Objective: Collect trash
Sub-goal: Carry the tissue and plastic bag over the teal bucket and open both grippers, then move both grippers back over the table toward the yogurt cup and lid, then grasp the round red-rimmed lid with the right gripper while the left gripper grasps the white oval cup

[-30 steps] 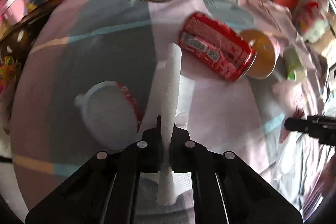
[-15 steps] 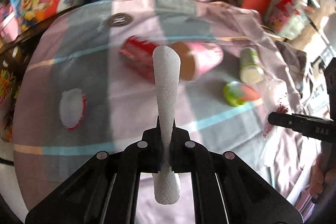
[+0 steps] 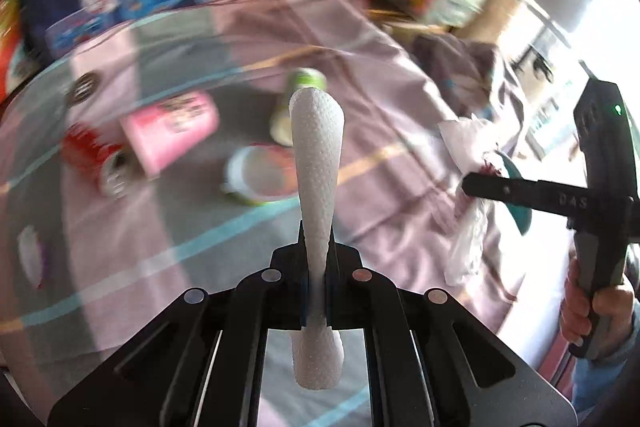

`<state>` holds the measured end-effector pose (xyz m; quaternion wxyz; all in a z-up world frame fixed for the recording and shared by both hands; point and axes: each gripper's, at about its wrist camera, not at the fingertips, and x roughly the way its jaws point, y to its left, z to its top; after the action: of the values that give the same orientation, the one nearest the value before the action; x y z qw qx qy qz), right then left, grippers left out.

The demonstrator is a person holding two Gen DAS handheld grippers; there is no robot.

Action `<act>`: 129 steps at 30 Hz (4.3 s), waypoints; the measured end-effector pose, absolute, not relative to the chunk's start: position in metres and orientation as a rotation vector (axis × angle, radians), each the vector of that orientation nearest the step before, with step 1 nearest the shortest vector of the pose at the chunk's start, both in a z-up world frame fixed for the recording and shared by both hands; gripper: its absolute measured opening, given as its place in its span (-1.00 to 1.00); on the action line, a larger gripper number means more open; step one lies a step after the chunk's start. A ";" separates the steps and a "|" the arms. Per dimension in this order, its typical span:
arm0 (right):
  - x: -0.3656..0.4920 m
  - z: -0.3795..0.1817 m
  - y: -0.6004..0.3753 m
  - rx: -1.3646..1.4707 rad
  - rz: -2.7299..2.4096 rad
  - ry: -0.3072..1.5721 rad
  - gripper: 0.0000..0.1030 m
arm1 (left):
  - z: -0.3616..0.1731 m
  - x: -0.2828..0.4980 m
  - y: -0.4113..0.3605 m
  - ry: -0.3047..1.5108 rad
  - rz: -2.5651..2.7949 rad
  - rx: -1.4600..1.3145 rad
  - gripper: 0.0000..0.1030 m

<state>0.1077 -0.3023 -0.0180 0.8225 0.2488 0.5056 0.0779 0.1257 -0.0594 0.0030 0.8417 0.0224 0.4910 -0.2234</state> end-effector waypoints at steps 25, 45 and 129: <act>-0.012 -0.058 -0.575 0.712 -0.325 0.963 -0.27 | -0.047 0.109 -0.388 1.131 -0.930 0.295 -0.88; 0.004 -0.092 -0.618 0.739 -0.357 1.068 -0.23 | -0.117 0.138 -0.479 1.234 -0.964 0.359 0.29; 0.203 -0.059 -0.159 0.257 0.132 1.260 0.61 | -0.075 0.178 0.075 1.090 -0.312 -0.192 0.90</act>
<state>0.2025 -0.1589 -0.0586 0.7983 0.1197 0.5871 0.0615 0.1781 0.0749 -0.0752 0.8393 -0.0910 0.5153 -0.1476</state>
